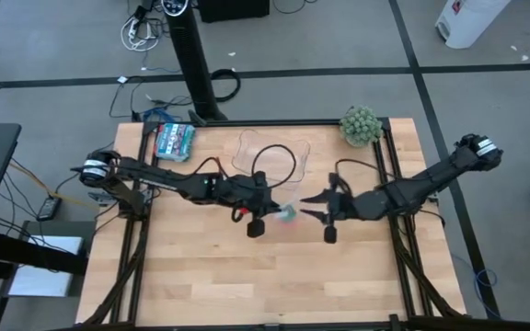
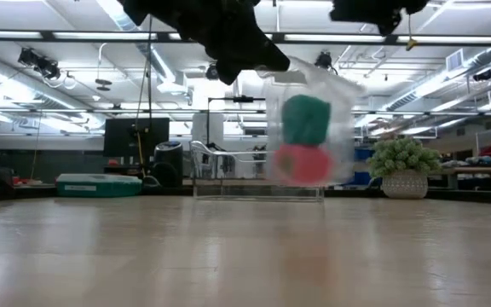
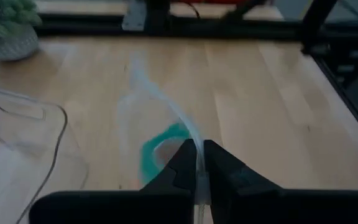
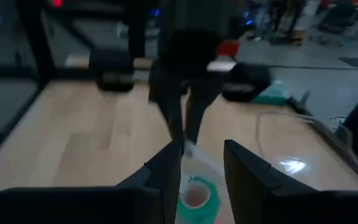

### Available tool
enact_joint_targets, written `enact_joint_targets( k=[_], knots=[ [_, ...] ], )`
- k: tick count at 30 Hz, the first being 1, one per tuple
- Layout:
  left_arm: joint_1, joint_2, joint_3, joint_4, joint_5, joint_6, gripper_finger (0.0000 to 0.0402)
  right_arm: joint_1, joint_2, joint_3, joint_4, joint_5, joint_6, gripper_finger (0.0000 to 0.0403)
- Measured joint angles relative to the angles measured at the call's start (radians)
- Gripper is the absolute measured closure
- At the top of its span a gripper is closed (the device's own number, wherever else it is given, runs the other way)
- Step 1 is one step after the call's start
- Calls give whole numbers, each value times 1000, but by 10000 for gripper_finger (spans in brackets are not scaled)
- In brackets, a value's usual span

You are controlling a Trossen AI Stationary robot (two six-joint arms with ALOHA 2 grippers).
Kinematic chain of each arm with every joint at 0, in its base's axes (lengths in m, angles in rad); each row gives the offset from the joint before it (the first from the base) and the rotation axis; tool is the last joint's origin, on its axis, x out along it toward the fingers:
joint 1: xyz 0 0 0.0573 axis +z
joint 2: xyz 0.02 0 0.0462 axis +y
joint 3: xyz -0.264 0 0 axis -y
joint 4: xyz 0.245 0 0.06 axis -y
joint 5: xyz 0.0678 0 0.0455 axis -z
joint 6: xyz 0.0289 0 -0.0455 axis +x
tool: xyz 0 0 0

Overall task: Roll bandage
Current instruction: Close the transparent zip bag

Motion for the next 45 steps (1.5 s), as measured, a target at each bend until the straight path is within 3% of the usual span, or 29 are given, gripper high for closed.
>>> enact_joint_targets(
  k=[10, 19, 22, 26, 37, 45],
  knots=[
    [-5, 6, 81, -136, 34, 27, 375, -104, 229, 169, -112, -196, -81, 289],
    [-10, 7, 87, -173, 57, 54, 374, -173, 329, 242, -226, -306, -97, 292],
    [-11, 7, 87, -173, 57, 76, 373, -181, 347, 242, -228, -307, -107, 320],
    [-11, 7, 87, -177, 23, 78, 364, -181, 348, 242, -234, -314, -132, 391],
    [-11, -73, 89, -241, -69, 18, 245, -172, 287, 241, -339, -268, -1, 402],
    [-27, -63, 52, -230, -82, -55, 226, -138, 274, 241, -333, -240, -4, 403]
  ],
)
